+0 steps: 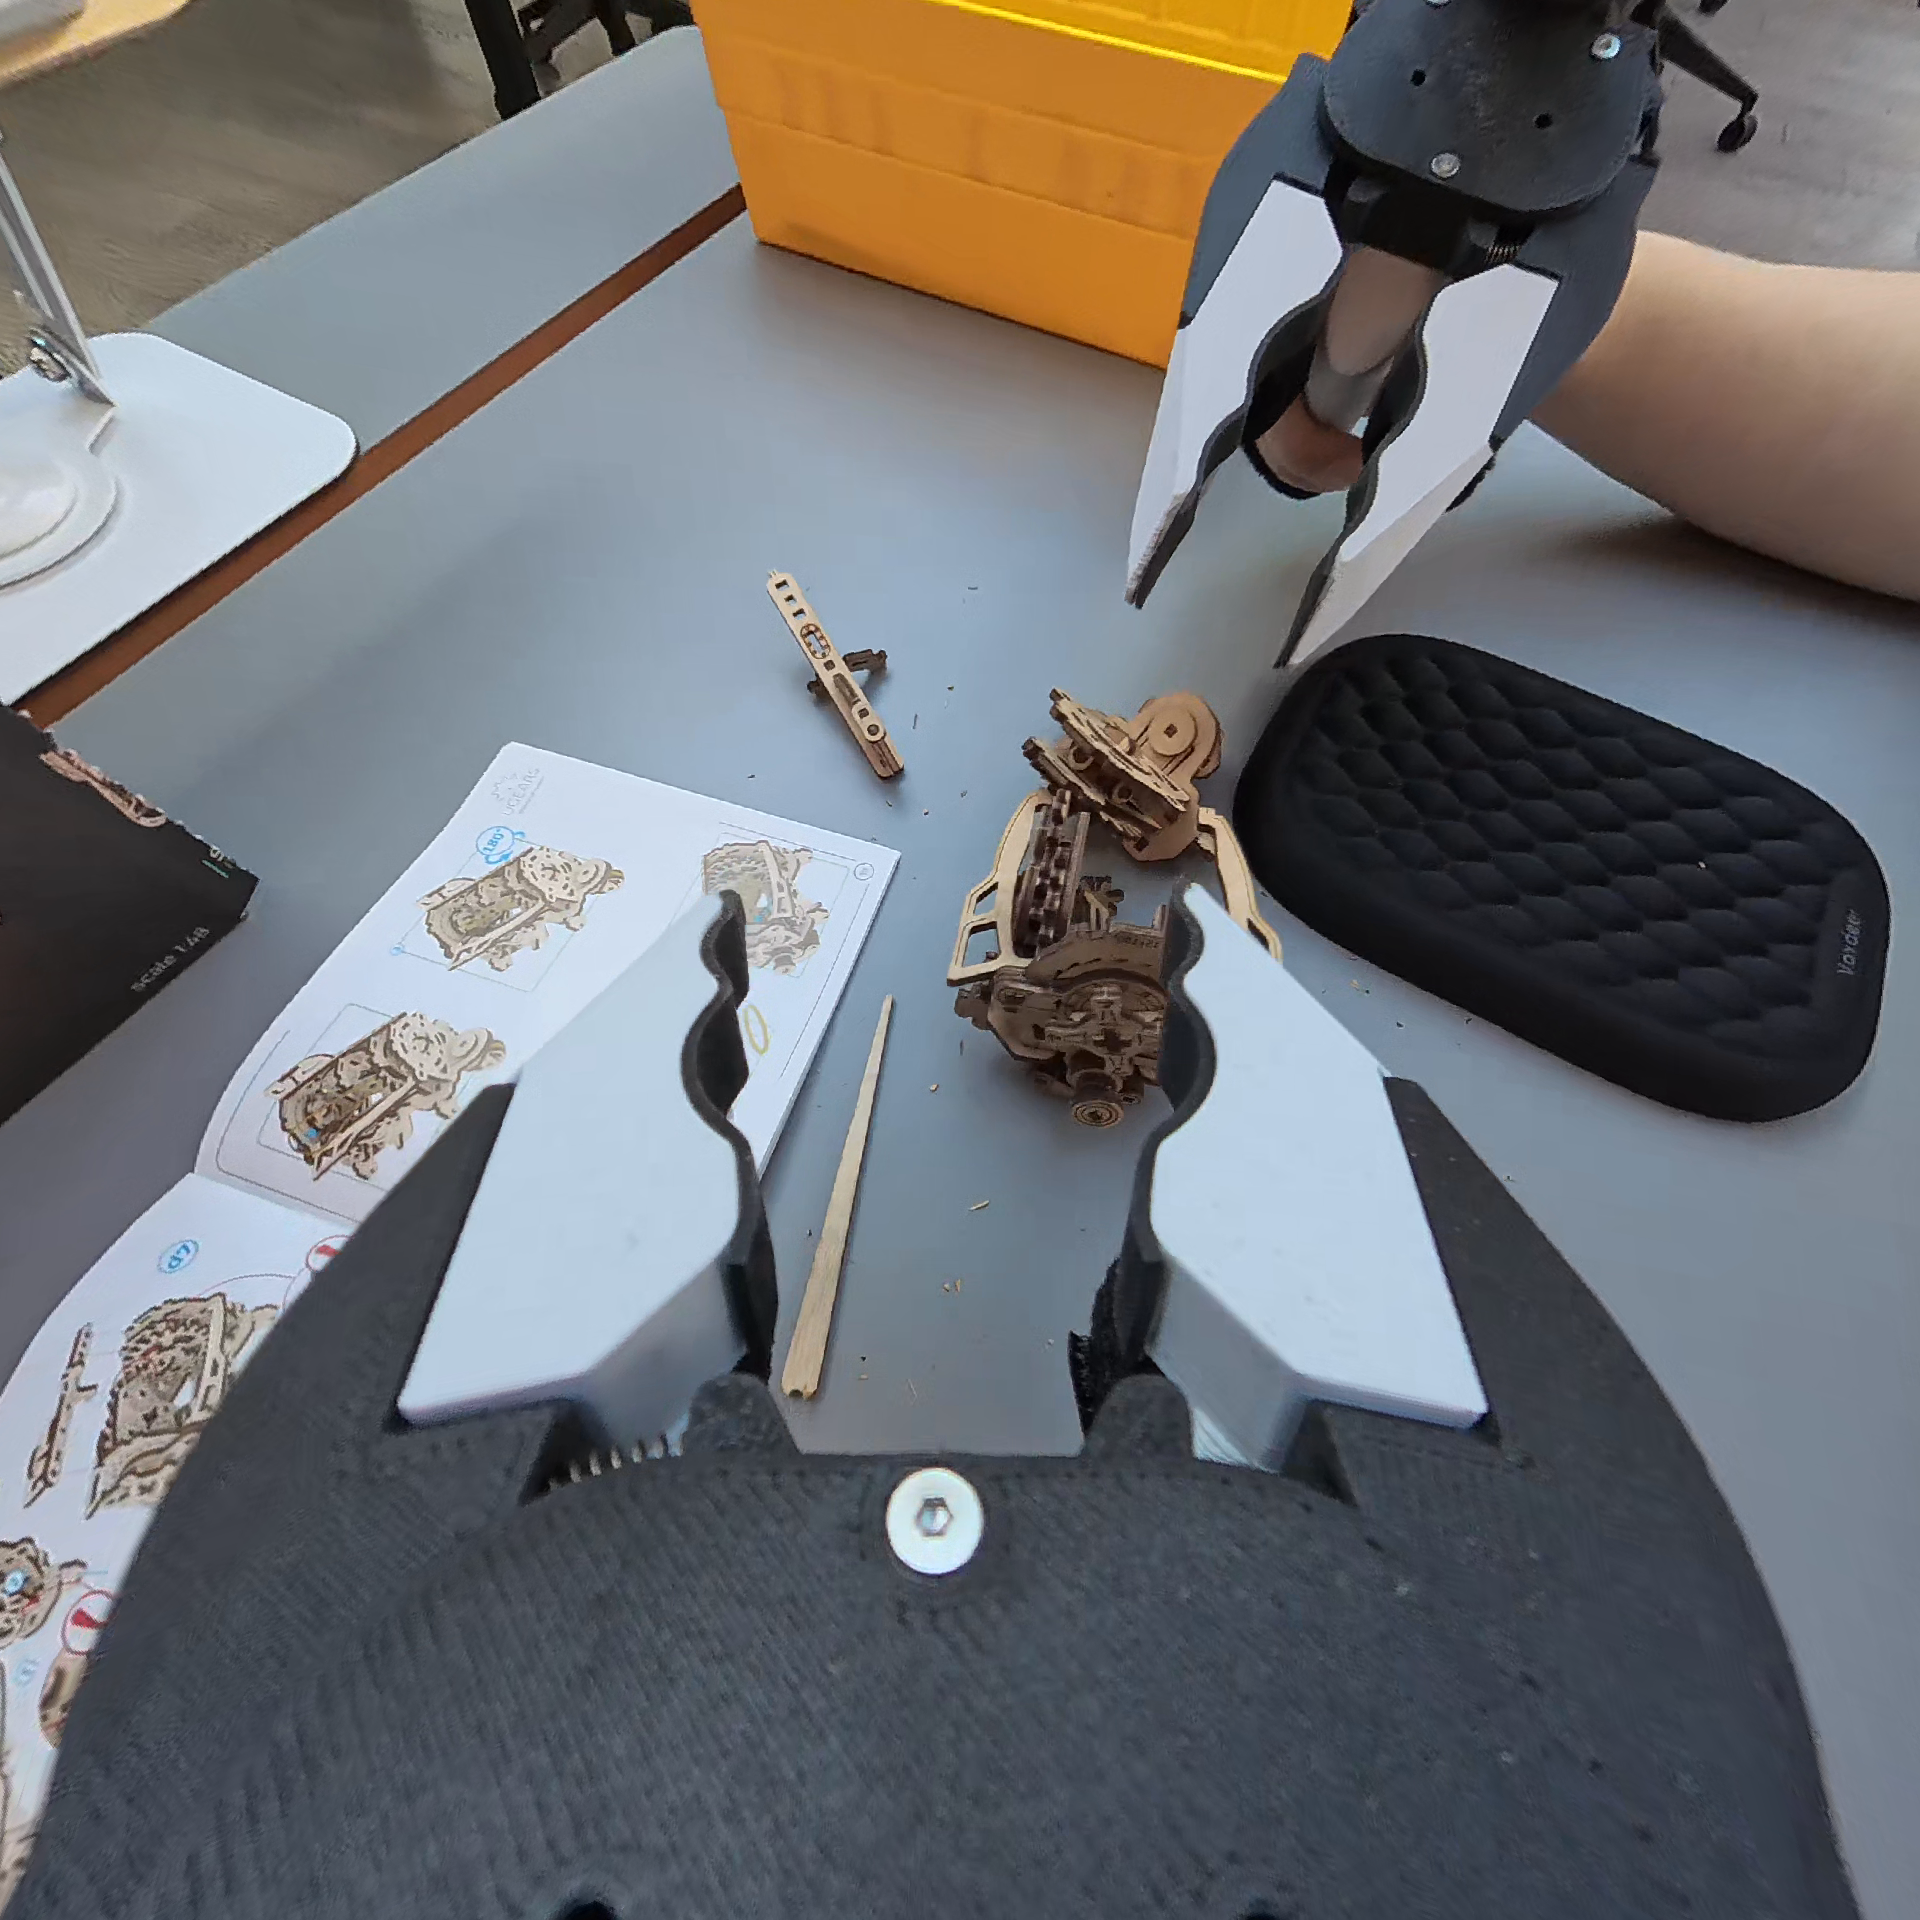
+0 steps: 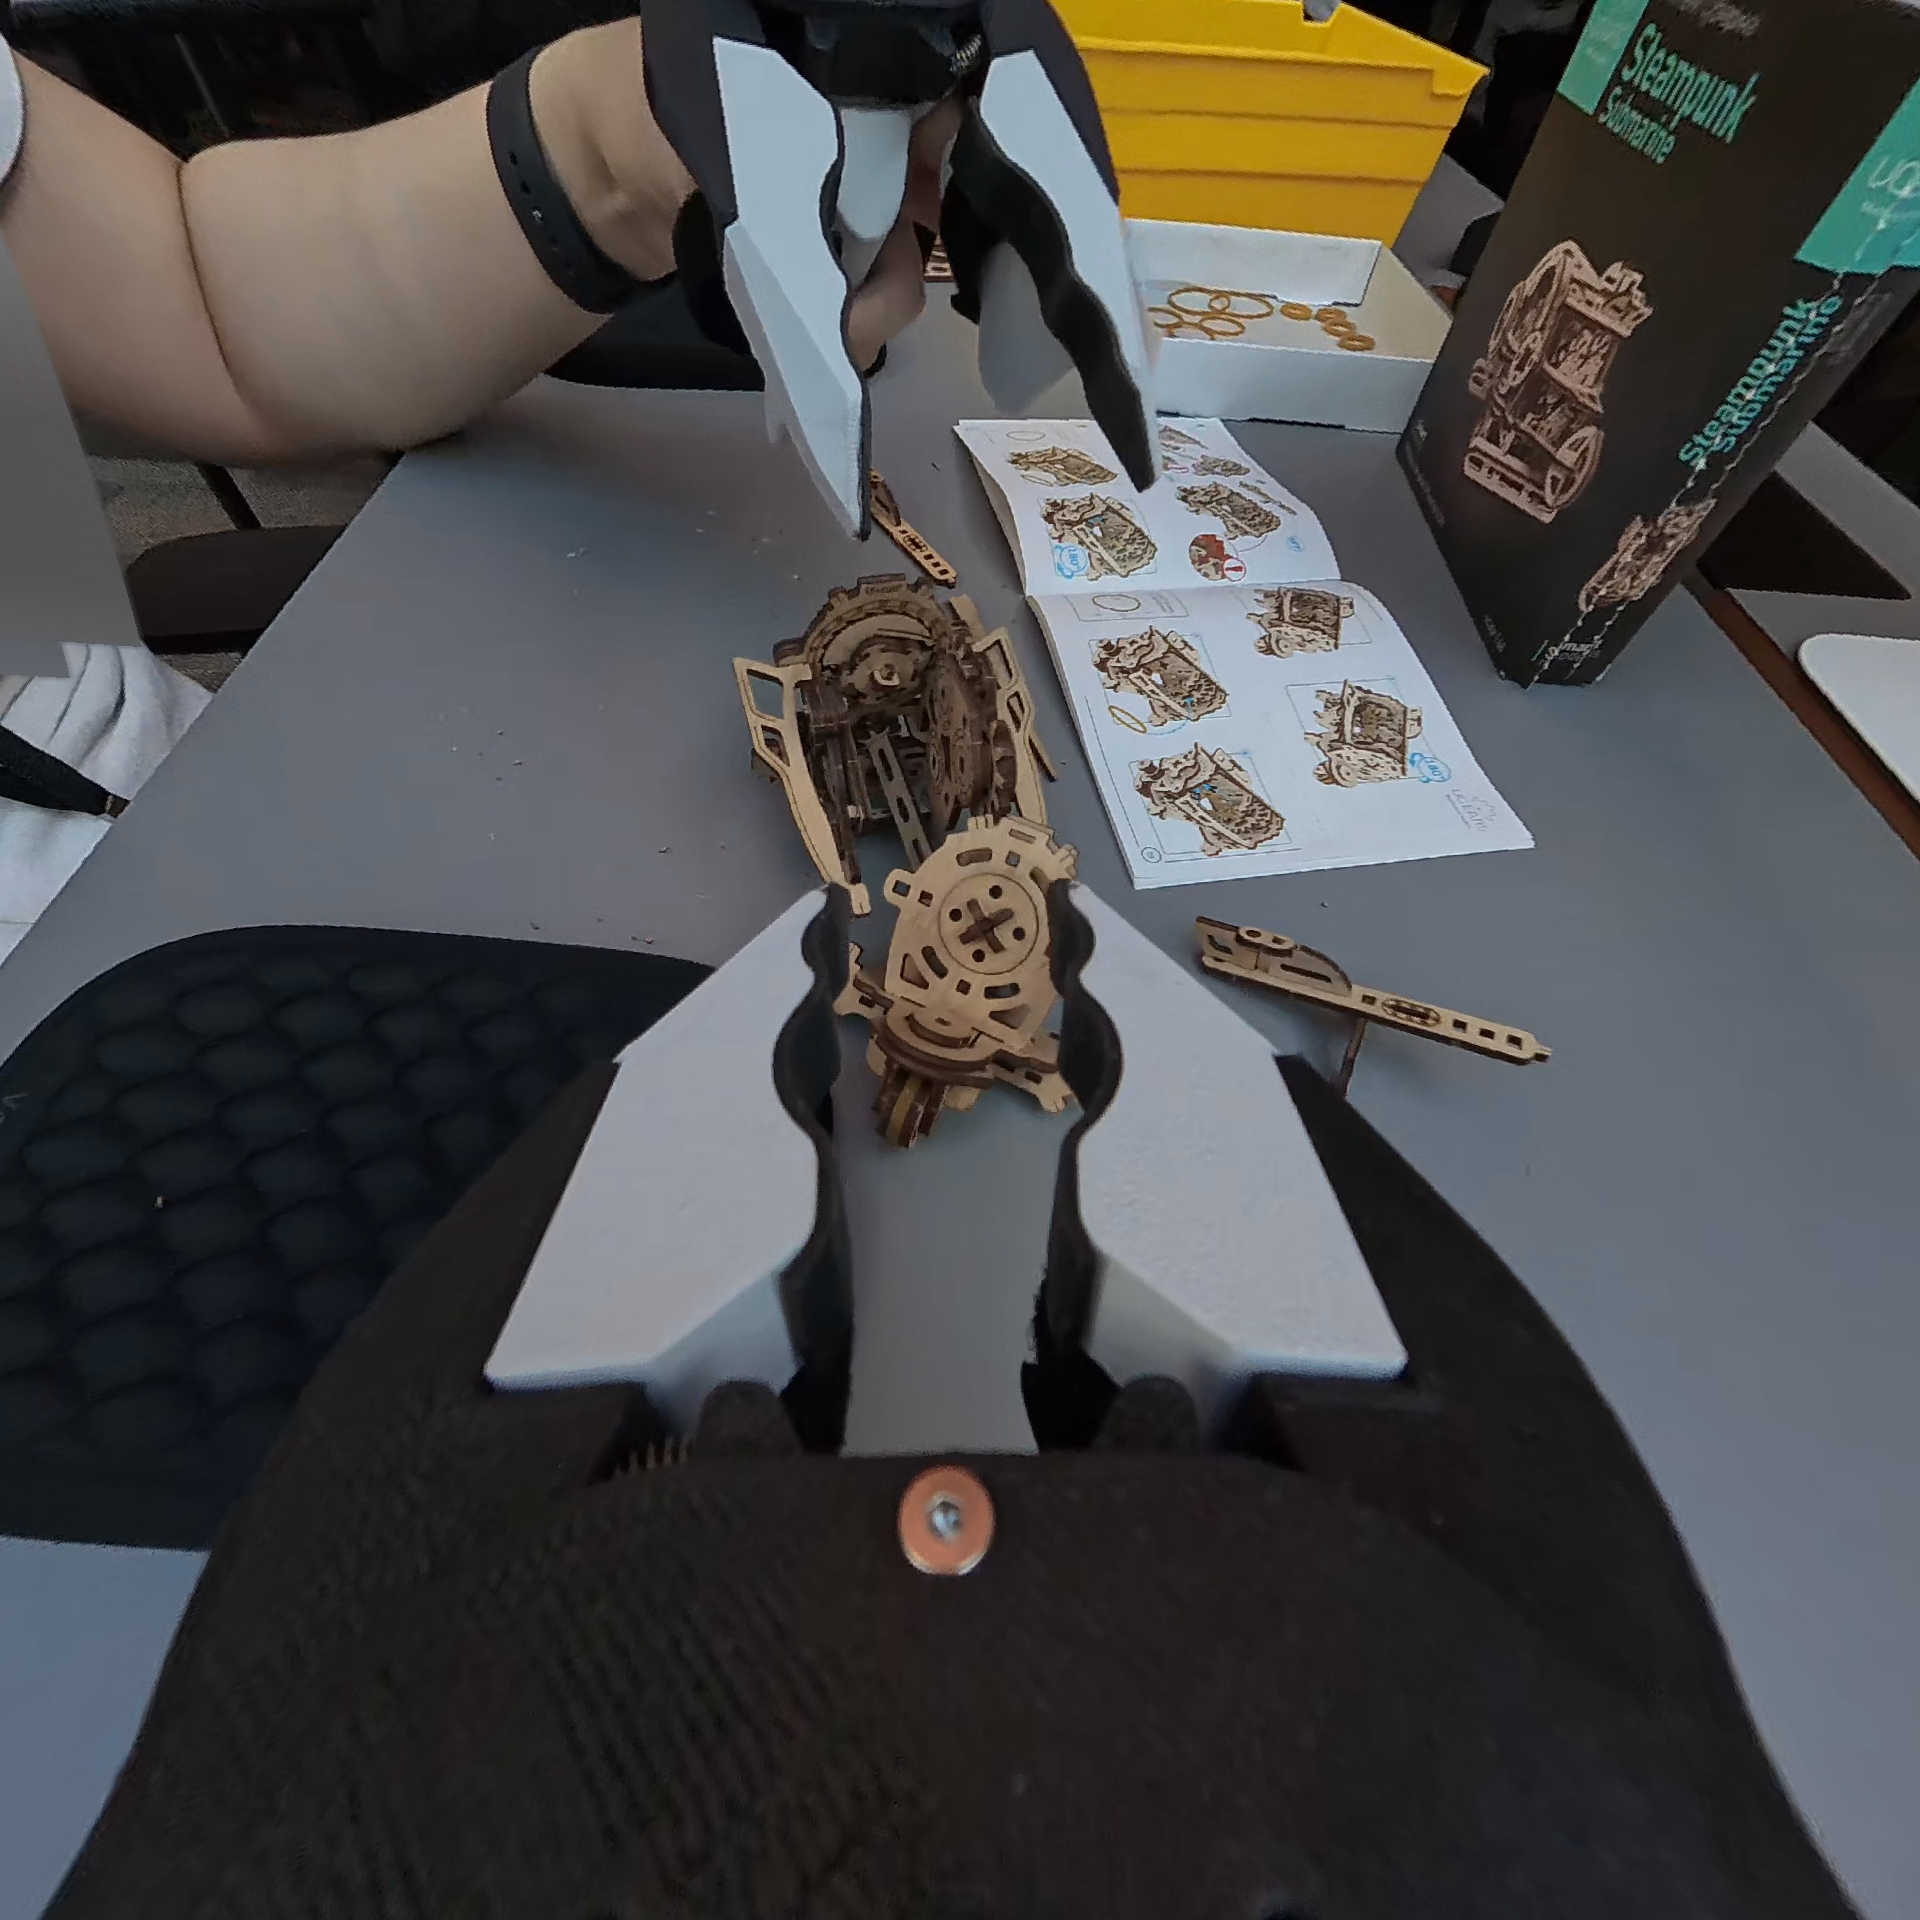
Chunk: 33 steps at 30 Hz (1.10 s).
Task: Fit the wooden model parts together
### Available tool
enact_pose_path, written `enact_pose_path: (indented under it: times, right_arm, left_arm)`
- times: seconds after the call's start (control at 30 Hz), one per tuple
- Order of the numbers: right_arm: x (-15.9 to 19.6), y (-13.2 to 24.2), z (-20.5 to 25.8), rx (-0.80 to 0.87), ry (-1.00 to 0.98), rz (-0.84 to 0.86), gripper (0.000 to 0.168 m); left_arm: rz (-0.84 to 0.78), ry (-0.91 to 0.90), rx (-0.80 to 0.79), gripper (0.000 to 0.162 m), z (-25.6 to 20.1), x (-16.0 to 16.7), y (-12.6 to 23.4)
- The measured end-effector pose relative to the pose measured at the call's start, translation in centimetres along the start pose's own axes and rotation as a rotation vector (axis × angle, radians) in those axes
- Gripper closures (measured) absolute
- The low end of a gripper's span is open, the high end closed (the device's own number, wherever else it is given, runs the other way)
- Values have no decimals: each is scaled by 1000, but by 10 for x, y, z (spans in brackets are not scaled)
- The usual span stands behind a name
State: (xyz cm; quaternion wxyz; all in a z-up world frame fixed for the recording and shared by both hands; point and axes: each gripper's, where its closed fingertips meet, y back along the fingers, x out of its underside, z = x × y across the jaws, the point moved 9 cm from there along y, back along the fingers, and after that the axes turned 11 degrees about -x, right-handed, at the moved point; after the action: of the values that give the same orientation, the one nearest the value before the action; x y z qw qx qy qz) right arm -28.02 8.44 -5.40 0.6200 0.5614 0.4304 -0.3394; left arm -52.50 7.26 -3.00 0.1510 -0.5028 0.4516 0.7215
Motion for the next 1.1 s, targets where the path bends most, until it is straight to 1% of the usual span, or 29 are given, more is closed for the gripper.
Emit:
enact_pose_path:
  times: [0.1, 0.17, 0.33, 0.43, 0.5, 0.6, 0.7, 0.8, 1.0, 1.1]
  right_arm:
    - [5, 3, -1, 79, -123, 88, 129]
    - [10, 0, 7, 111, -176, 141, 128]
    - [20, -15, 19, 240, -169, 259, 124]
    - [16, -20, 17, 239, -214, 252, 117]
    - [15, -23, 17, 249, -255, 254, 118]
    - [16, -26, 15, 286, -267, 287, 128]
    - [16, -28, 16, 278, -274, 294, 137]
    - [17, -28, 16, 293, -259, 326, 133]
    - [17, -29, 16, 305, -257, 333, 136]
    - [17, -28, 17, 311, -241, 341, 136]
  left_arm:
    - [-14, 44, -16, 83, 9, 11, 3]
    - [-23, 74, -10, 83, 13, 18, 5]
    - [-27, 105, -7, 83, 18, 30, 4]
    - [-36, 107, -6, 84, 18, 31, 4]
    - [-39, 109, -5, 85, 17, 32, 4]
    - [-27, 110, -2, 85, 16, 35, 3]
    - [-18, 107, 3, 85, 14, 36, 1]
    - [-16, 104, 8, 85, 12, 36, -1]
    - [-12, 104, 17, 86, 8, 36, -3]
    - [-20, 110, 61, 78, 5, 36, -2]
